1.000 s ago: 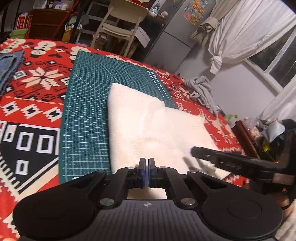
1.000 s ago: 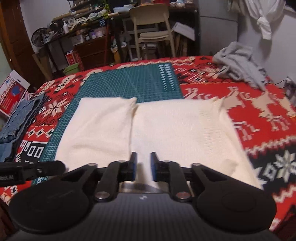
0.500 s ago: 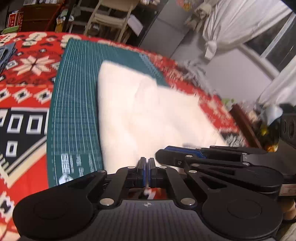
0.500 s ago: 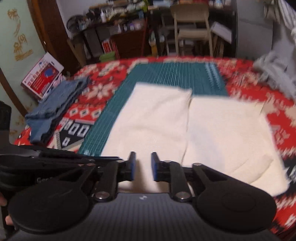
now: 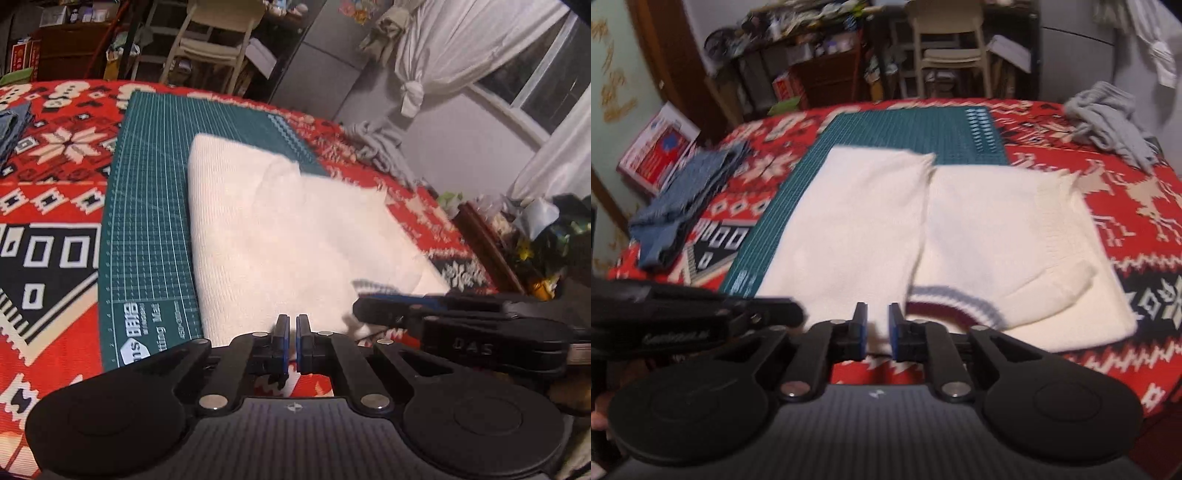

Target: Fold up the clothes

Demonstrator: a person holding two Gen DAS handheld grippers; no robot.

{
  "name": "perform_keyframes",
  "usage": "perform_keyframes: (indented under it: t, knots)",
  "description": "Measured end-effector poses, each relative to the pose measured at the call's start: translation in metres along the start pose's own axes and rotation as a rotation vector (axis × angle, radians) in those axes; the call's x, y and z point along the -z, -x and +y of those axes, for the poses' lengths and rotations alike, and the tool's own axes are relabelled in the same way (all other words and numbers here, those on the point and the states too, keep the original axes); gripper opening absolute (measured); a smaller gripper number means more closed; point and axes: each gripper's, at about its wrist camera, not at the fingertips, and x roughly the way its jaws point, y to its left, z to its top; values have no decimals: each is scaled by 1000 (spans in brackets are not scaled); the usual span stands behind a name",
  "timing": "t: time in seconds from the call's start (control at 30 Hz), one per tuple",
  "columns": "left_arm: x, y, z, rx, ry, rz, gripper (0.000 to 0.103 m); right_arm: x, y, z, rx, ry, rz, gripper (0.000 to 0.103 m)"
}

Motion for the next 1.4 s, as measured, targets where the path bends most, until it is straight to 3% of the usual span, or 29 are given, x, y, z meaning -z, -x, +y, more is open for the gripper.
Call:
perform_keyframes:
  t: [0.17, 0.2, 0.23, 0.67, 0.83, 0.93, 1.03, 1.2, 1.4]
  knots:
    - [-5, 3, 12, 2, 41, -5, 3, 1, 4, -9, -3, -24, 2, 21]
    - [-5, 3, 14, 0, 48, -3, 3, 1, 3, -8, -2, -19, 6, 11]
    - [-6, 3, 17, -1, 55, 0, 3, 1, 1, -8, -1, -14, 10, 6]
    - [0, -10, 14, -27, 19, 38, 2, 10, 17, -11, 52, 22, 30, 6]
    - [1, -11, 13, -37, 10, 34, 2, 12, 21, -13, 62, 24, 23, 12]
    - [1, -11, 13, -37, 14, 33, 2, 8, 33, -11, 88, 43, -21, 13]
    - [0, -11, 13, -39, 16, 34, 2, 1, 39, -5, 50, 59, -58, 14]
    - [1, -11, 12, -42, 20, 32, 2, -5, 20, 22, -11, 124, -57, 14]
    - [2, -12, 15, -25, 46, 36, 3, 4, -7, 25, 0, 130, 12, 11]
